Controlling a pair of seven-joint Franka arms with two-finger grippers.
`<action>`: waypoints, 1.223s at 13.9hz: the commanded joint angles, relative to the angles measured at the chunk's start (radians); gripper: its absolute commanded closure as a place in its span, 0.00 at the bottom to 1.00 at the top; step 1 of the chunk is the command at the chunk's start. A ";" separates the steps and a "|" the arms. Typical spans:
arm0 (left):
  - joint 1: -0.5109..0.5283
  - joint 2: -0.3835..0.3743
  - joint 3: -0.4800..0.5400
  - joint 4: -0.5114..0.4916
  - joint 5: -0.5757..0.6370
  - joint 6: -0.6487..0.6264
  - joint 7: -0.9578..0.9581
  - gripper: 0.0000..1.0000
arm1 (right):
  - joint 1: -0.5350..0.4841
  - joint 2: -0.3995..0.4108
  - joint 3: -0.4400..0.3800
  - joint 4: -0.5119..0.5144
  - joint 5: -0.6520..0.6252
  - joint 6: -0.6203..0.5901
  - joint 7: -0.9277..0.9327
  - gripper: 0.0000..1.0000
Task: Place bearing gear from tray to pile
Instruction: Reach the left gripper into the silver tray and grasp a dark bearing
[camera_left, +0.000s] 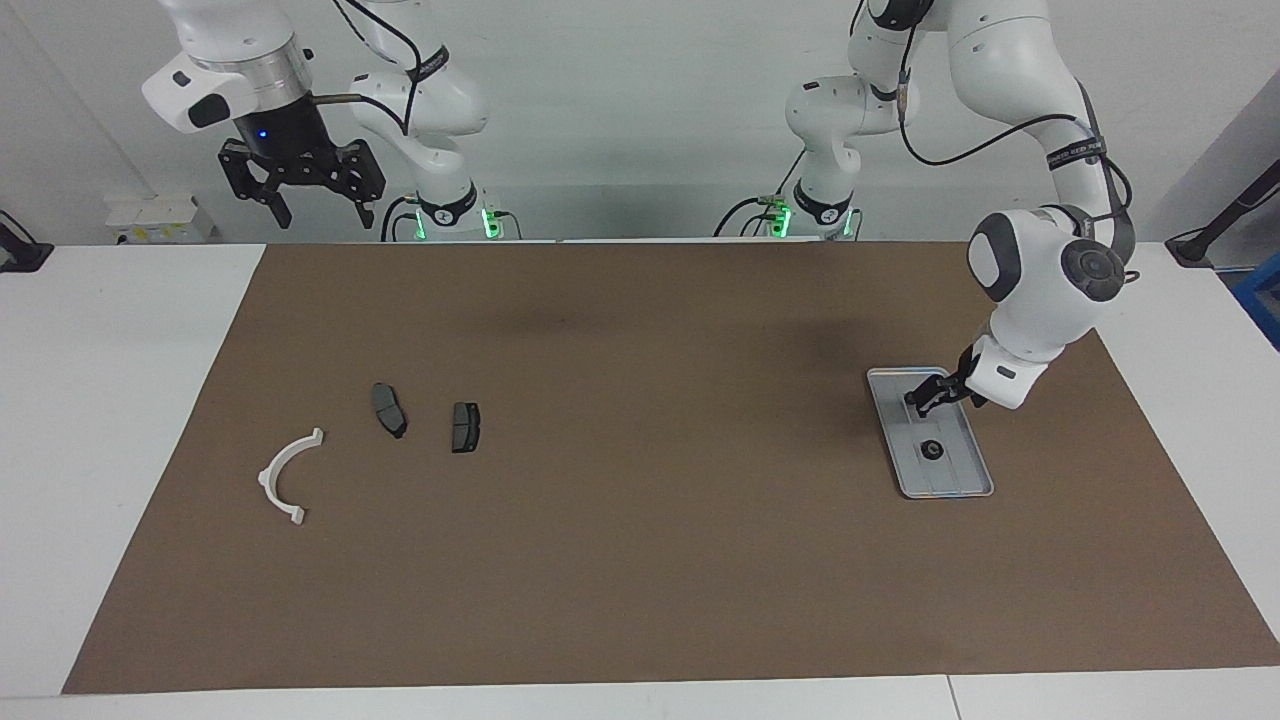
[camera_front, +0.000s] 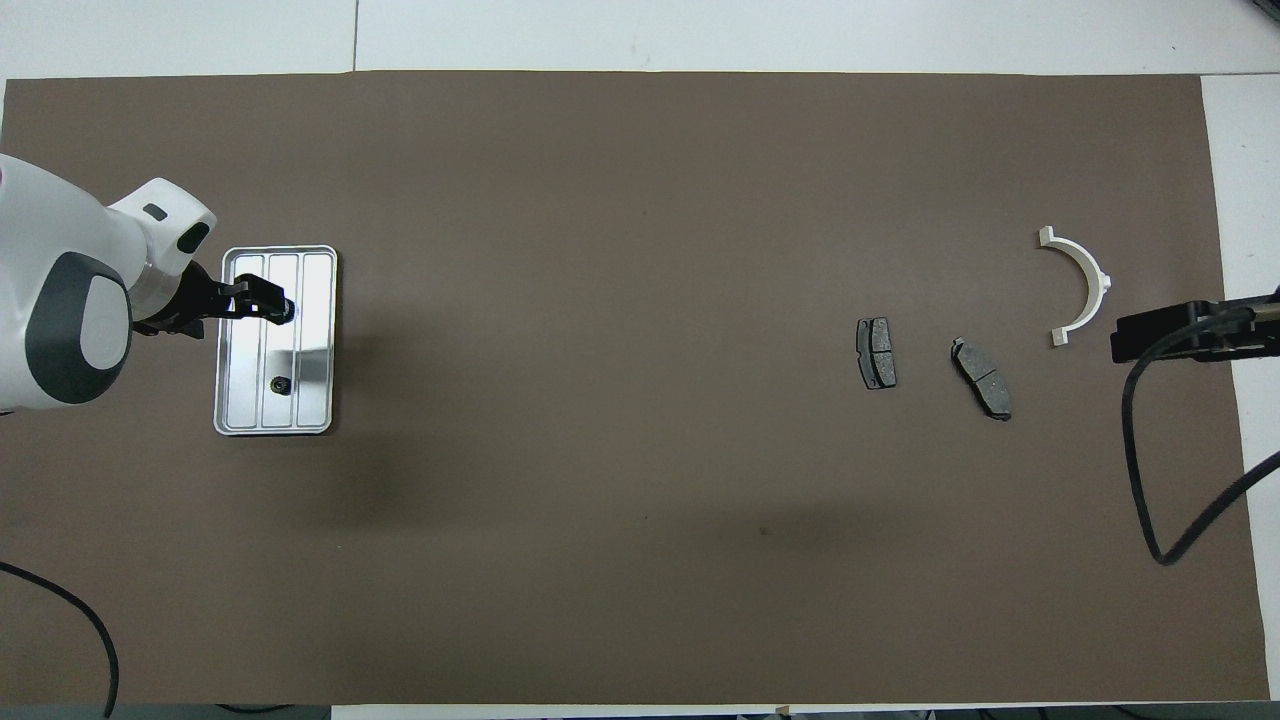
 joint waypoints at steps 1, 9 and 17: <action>-0.002 0.045 0.001 -0.016 0.010 0.102 -0.003 0.18 | -0.010 -0.014 -0.002 -0.010 0.025 -0.001 -0.030 0.00; -0.002 0.113 0.001 -0.025 0.010 0.251 -0.003 0.27 | -0.022 -0.014 -0.006 -0.011 0.055 0.007 -0.046 0.00; -0.008 0.110 0.001 -0.054 0.010 0.255 -0.005 0.37 | -0.019 -0.017 -0.008 -0.019 0.055 0.004 -0.062 0.00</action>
